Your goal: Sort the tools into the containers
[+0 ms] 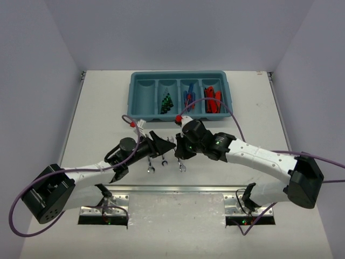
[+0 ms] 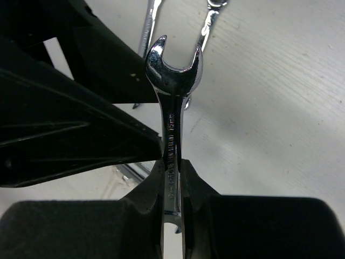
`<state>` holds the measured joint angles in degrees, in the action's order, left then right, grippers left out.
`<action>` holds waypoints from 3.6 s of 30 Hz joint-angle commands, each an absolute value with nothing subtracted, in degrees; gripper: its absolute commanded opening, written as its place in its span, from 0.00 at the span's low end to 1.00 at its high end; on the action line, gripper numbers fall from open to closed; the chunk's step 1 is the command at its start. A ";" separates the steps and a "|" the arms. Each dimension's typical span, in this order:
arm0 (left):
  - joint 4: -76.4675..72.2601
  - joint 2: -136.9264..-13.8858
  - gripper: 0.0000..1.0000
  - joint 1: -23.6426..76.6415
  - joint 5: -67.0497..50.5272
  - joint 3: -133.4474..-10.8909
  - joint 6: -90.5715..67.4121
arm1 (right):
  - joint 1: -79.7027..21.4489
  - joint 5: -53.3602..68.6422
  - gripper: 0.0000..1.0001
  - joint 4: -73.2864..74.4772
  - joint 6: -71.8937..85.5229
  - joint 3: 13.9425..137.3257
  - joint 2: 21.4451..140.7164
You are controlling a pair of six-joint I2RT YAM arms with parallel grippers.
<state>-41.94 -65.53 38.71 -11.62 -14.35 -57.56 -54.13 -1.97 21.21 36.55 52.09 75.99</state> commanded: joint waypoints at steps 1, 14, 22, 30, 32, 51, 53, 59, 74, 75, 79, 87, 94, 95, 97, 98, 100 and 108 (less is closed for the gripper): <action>-46.85 -66.37 0.46 39.89 -10.85 -17.78 -58.09 | -54.40 2.91 0.00 13.22 35.65 50.91 72.80; -22.82 -66.74 0.00 39.95 -5.04 -27.08 -51.78 | -54.41 -2.69 0.87 13.75 37.36 49.19 69.12; 11.20 -73.96 0.00 20.87 5.81 -55.95 -36.68 | -52.29 -20.96 0.99 31.56 38.27 44.69 54.54; 22.65 -99.91 0.00 14.13 16.16 -89.44 -19.30 | -50.19 -17.78 0.99 32.96 34.42 38.65 43.32; 24.38 -104.82 0.00 13.88 18.11 -94.12 -16.38 | -50.15 -16.98 0.99 33.08 33.98 37.52 42.26; 32.17 -84.86 1.00 23.59 22.87 -99.66 -25.34 | -50.70 -7.83 0.99 22.64 39.93 42.06 65.96; 31.45 -73.46 1.00 26.05 22.40 -89.26 -27.69 | -51.56 -10.66 0.99 22.41 42.63 46.23 73.76; 31.35 -45.02 1.00 26.37 18.67 -59.64 -29.77 | -52.95 -15.18 0.99 25.36 47.29 61.80 93.59; 34.56 -27.29 1.00 26.28 17.03 -46.76 -24.98 | -55.63 -18.15 0.49 39.02 48.98 92.14 125.98; 34.66 -27.36 1.00 26.28 16.98 -46.78 -25.05 | -55.63 -18.37 0.45 39.89 49.07 92.67 126.96; 34.82 -25.69 1.00 26.28 17.21 -46.77 -25.14 | -55.63 -19.16 0.23 44.62 49.16 93.76 130.91; 33.75 -21.13 1.00 26.28 17.40 -45.75 -25.22 | -55.63 -17.44 0.02 46.72 49.12 91.27 130.95; 33.81 -24.41 1.00 26.28 15.60 -46.19 -25.18 | -55.85 -16.46 0.00 43.85 47.99 86.81 121.69; 34.04 -25.52 1.00 26.28 14.95 -46.49 -25.21 | -55.89 -16.92 0.00 42.63 47.65 85.12 119.19; 34.60 -27.25 1.00 26.28 11.94 -46.91 -28.38 | -55.90 -16.63 0.00 39.62 45.64 82.73 113.32; 33.14 -27.64 1.00 26.28 9.13 -45.86 -29.86 | -55.90 -15.78 0.00 37.68 44.36 81.04 110.95; 28.48 -28.12 1.00 26.28 4.02 -42.34 -32.65 | -55.90 -14.16 0.00 34.25 42.10 76.97 106.68; -6.16 -28.96 1.00 26.35 -14.33 -23.62 -45.53 | -56.10 -12.21 0.00 27.84 38.11 64.97 89.97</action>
<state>23.21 -27.85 26.44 -0.28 -32.69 -35.87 -55.64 -13.61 35.00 41.84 70.00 98.46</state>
